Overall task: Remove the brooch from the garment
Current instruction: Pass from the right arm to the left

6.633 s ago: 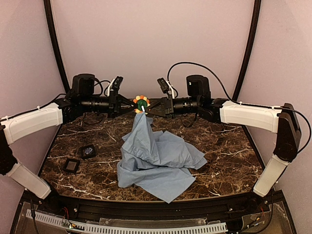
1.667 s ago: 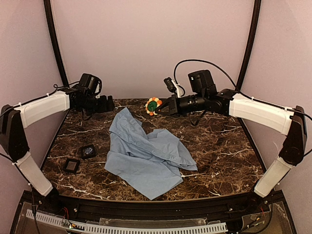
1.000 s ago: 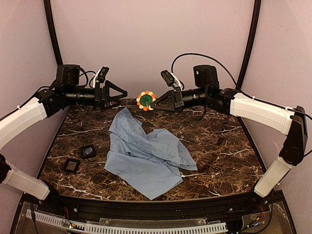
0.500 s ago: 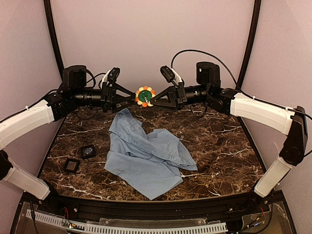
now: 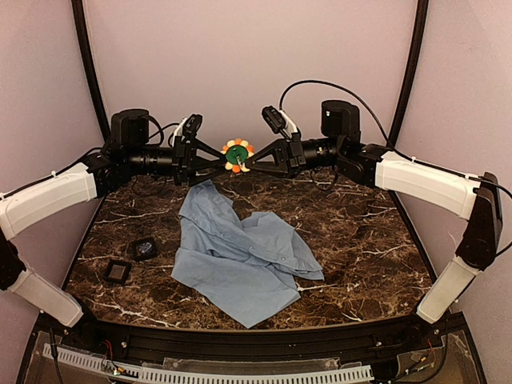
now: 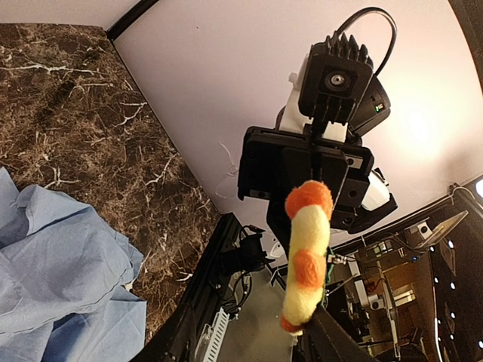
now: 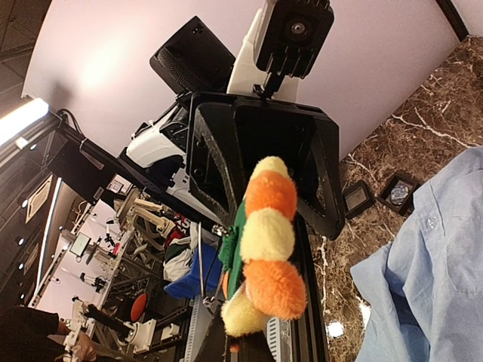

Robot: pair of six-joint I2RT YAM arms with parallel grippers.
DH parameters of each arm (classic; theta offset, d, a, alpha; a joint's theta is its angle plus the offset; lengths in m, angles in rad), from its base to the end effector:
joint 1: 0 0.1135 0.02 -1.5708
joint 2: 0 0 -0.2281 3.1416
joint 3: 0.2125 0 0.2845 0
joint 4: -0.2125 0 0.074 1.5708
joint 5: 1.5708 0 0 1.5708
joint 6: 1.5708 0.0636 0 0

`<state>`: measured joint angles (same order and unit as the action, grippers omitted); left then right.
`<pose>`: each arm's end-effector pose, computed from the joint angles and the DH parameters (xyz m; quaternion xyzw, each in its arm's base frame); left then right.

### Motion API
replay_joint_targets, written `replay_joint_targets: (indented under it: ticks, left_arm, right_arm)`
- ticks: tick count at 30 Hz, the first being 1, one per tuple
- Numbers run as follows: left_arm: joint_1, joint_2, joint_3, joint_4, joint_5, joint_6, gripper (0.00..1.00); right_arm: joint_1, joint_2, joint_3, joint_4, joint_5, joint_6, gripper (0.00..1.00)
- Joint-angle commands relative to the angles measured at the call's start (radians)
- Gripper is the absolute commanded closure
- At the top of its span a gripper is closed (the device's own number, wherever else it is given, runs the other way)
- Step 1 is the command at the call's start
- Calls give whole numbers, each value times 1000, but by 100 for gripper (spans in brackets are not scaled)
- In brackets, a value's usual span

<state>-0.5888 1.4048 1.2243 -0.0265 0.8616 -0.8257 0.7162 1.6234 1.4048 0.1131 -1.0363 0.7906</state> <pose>0.2889 -0.2510 0.3238 0.1780 0.7316 -0.6186 0.2247 0.2826 0.3185 0.3283 -0.3070 0.6577 0.6661 0.1719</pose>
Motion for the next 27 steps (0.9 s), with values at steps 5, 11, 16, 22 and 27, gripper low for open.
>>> replay_joint_targets:
  ticks: [5, 11, 16, 22, 27]
  left_arm:
    - [-11, -11, -1, 102, 61, -26, 44]
    - [-11, -44, -26, 91, 34, -12, 49]
    - [-11, -56, -30, 90, 35, -4, 52]
    - [-11, -52, -26, 137, 63, -34, 56]
    - [-14, -37, -20, 183, 91, -60, 54]
  right_arm:
    - [14, 20, 31, 74, 4, 26, 100]
    - [14, 13, 22, 86, 20, 33, 100]
    - [15, 11, 15, 97, 21, 41, 100]
    - [15, 12, 14, 98, 23, 44, 100]
    - [17, 8, 7, 98, 33, 43, 100]
